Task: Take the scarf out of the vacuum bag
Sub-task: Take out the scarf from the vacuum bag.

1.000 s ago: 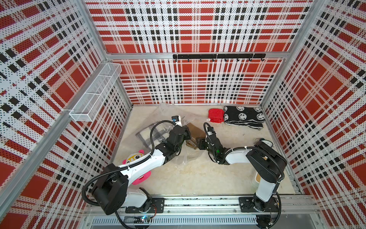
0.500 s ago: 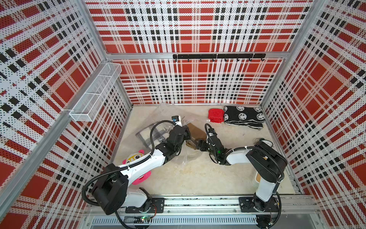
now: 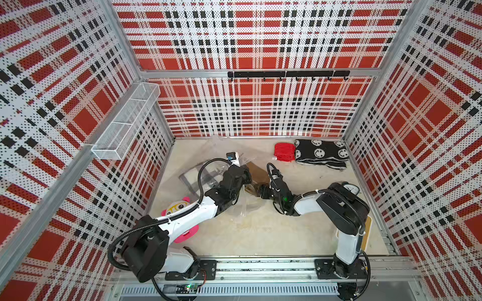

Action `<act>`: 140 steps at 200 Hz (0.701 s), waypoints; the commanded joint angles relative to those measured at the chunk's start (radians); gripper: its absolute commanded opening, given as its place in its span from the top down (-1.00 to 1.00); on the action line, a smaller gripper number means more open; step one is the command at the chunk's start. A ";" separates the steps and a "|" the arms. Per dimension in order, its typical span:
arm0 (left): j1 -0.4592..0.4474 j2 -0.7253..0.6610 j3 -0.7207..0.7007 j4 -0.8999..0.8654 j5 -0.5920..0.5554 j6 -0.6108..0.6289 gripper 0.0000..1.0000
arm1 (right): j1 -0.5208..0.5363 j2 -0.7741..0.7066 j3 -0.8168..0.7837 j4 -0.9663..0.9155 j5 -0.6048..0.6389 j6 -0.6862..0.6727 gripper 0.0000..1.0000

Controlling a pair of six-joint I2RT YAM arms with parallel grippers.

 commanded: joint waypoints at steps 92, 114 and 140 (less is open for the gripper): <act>0.011 0.047 0.009 -0.005 0.006 0.010 1.00 | 0.001 -0.110 -0.085 0.007 0.069 -0.062 0.57; 0.012 0.070 0.013 -0.005 0.001 0.011 1.00 | -0.002 -0.158 -0.104 -0.034 0.048 -0.072 0.57; 0.009 0.082 0.015 -0.002 0.000 0.014 1.00 | -0.003 -0.222 -0.128 -0.083 0.028 -0.082 0.57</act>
